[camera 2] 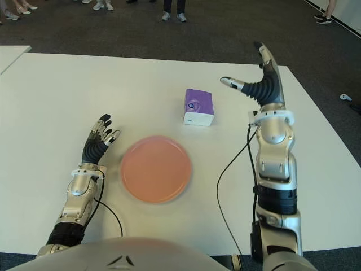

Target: Put the tissue paper into the plate.

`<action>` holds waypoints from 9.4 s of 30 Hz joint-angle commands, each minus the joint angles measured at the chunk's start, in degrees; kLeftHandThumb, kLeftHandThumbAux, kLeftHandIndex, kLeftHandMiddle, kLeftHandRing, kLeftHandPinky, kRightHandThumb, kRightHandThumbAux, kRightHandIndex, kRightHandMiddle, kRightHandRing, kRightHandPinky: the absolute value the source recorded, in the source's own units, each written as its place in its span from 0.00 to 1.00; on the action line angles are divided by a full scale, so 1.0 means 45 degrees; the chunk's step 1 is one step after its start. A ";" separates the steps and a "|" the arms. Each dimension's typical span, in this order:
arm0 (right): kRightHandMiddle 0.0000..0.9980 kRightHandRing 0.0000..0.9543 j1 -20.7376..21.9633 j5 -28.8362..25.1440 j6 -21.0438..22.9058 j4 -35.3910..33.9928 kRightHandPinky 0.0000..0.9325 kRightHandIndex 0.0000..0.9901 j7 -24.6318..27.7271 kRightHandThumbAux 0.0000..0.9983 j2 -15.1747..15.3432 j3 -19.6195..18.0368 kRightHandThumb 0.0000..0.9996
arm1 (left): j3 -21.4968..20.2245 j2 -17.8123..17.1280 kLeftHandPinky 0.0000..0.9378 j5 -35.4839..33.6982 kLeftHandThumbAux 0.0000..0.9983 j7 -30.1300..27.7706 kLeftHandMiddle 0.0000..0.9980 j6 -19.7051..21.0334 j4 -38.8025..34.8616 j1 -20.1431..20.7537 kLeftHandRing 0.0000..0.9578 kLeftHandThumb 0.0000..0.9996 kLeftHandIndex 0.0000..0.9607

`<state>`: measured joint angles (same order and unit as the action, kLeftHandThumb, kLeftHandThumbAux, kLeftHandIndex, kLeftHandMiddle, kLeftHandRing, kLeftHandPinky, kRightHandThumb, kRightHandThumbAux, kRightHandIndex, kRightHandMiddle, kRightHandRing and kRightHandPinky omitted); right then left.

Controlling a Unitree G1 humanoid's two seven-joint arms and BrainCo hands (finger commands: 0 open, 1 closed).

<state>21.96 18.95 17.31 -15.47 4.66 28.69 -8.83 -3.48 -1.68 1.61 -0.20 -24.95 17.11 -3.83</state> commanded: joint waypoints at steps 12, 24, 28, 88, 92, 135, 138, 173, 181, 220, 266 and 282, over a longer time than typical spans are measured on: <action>0.00 0.00 0.4863 0.2063 -0.2633 0.6692 0.00 0.00 -0.1002 0.35 0.0766 0.2682 0.23 | -0.0098 -0.0104 0.00 -0.0175 0.57 0.0001 0.00 0.0386 -0.0175 -0.0288 0.00 0.00 0.00; 0.00 0.00 0.7085 0.3733 -0.6338 1.1959 0.00 0.00 -0.2595 0.19 0.1827 0.4400 0.30 | -0.0131 -0.0098 0.00 -0.0120 0.57 0.0085 0.00 0.0424 -0.0269 -0.0368 0.00 0.00 0.00; 0.00 0.00 0.7703 0.4516 -0.7081 1.3192 0.00 0.00 -0.3305 0.15 0.2105 0.5088 0.32 | -0.0115 -0.0092 0.00 -0.0085 0.57 0.0097 0.00 0.0458 -0.0336 -0.0410 0.00 0.00 0.00; 0.00 0.00 0.8465 0.7257 -1.0982 1.7300 0.00 0.00 -0.4368 0.11 0.1267 1.0265 0.39 | -0.0112 -0.0182 0.00 0.0156 0.55 0.0120 0.00 0.0899 -0.0398 -0.0310 0.00 0.00 0.00; 0.00 0.00 0.8319 0.7238 -1.1031 1.7153 0.00 0.00 -0.4123 0.11 0.1236 1.0271 0.39 | -0.0115 -0.0223 0.00 0.0087 0.55 0.0045 0.00 0.0728 -0.0329 -0.0311 0.00 0.00 0.00; 0.00 0.00 0.8193 0.7800 -0.9562 1.9698 0.00 0.00 -0.4262 0.17 -0.0031 1.1404 0.35 | -0.0303 -0.0074 0.00 -0.0087 0.54 0.0248 0.00 0.1069 -0.0496 -0.0433 0.00 0.00 0.00; 0.00 0.00 0.8120 0.7706 -0.9459 1.9808 0.00 0.00 -0.4238 0.18 -0.0085 1.1343 0.35 | -0.0308 -0.0067 0.00 -0.0074 0.54 0.0263 0.00 0.1178 -0.0598 -0.0472 0.00 0.00 0.00; 0.00 0.00 0.7284 0.6675 -0.9649 1.9943 0.00 0.00 -0.4041 0.17 -0.0215 1.0390 0.34 | -0.0358 -0.0221 0.00 0.0059 0.55 0.0335 0.00 0.1111 -0.0423 -0.0395 0.00 0.00 0.00; 0.00 0.00 0.7262 0.6807 -0.9441 2.0007 0.00 0.00 -0.3901 0.17 -0.0408 1.0532 0.35 | -0.0378 -0.0159 0.00 0.0036 0.56 0.0354 0.00 0.1216 -0.0509 -0.0432 0.00 0.00 0.00; 0.00 0.00 0.4161 0.6984 -1.1705 1.7842 0.00 0.00 -0.5303 0.17 0.1051 1.1166 0.34 | -0.0297 -0.0060 0.00 0.0191 0.55 0.0372 0.00 0.1599 -0.1236 -0.0745 0.00 0.00 0.00; 0.00 0.00 0.3986 0.5584 -1.1748 1.3979 0.00 0.00 -0.5183 0.14 0.2653 0.8761 0.32 | -0.0410 -0.0286 0.00 0.0033 0.57 0.0355 0.00 0.1621 -0.0978 -0.0568 0.00 0.00 0.00; 0.00 0.00 0.2619 0.4559 -1.1093 0.9641 0.00 0.00 -0.4285 0.11 0.3112 0.6122 0.42 | -0.0401 -0.0352 0.00 0.0088 0.54 0.0271 0.00 0.1783 -0.1182 -0.0652 0.00 0.00 0.00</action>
<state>35.05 40.16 -33.48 29.46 -16.49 43.15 19.67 -5.45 -3.01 2.14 1.25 -17.83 11.75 -6.01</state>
